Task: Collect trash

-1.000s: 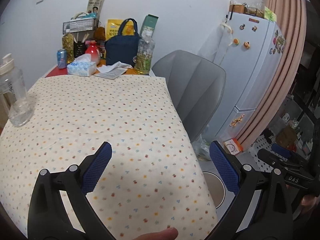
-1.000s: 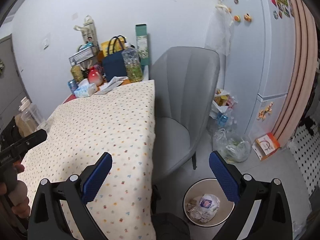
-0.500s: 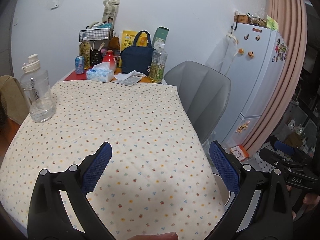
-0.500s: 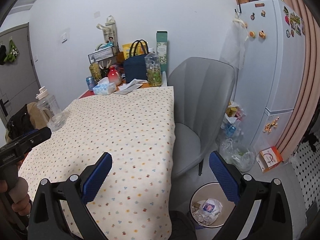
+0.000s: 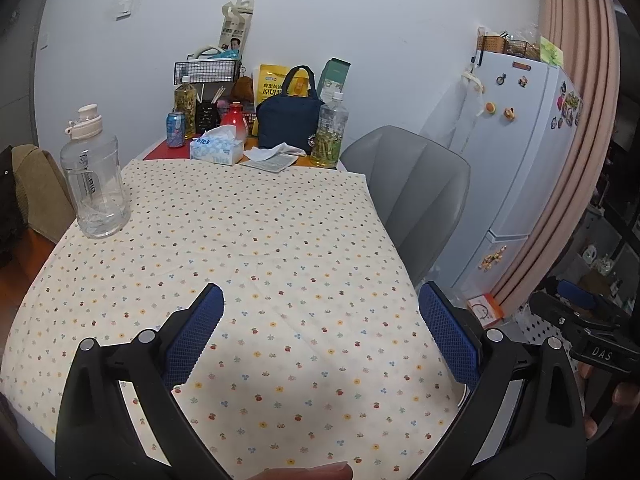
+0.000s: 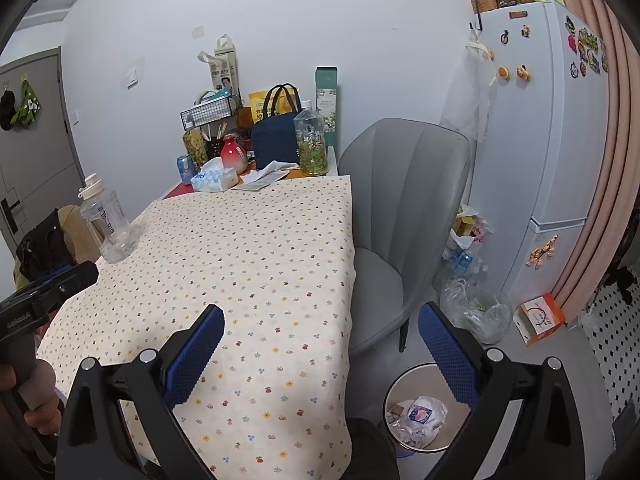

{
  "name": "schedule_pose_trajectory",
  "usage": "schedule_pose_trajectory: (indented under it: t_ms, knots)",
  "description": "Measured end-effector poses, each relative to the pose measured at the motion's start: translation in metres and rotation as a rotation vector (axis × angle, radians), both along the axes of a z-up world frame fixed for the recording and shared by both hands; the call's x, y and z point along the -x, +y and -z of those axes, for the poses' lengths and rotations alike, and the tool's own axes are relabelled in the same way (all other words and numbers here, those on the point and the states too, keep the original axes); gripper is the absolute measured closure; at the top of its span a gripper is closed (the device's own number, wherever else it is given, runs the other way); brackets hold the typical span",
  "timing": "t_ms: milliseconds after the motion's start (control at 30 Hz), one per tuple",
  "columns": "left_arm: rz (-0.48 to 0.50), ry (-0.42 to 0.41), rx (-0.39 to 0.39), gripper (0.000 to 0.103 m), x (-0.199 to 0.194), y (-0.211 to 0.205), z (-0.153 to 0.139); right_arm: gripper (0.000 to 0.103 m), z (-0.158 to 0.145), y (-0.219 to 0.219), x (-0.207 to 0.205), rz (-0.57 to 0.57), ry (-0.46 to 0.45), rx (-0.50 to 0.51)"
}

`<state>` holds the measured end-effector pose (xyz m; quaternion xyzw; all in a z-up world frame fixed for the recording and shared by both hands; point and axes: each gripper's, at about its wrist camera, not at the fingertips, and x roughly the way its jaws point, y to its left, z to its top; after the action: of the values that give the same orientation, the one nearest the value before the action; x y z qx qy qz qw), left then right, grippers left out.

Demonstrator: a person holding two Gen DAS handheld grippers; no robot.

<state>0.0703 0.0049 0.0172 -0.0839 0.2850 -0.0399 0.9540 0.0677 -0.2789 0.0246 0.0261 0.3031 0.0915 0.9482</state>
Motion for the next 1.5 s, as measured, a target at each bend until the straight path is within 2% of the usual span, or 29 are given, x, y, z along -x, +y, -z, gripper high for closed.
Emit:
schedule_pose_trajectory:
  t_ms: [1500]
  knots:
    - [-0.016,0.01,0.012,0.006,-0.0014,0.0018,0.0059,0.008,0.0077,-0.0002,-0.0044,0.006,0.017,-0.001]
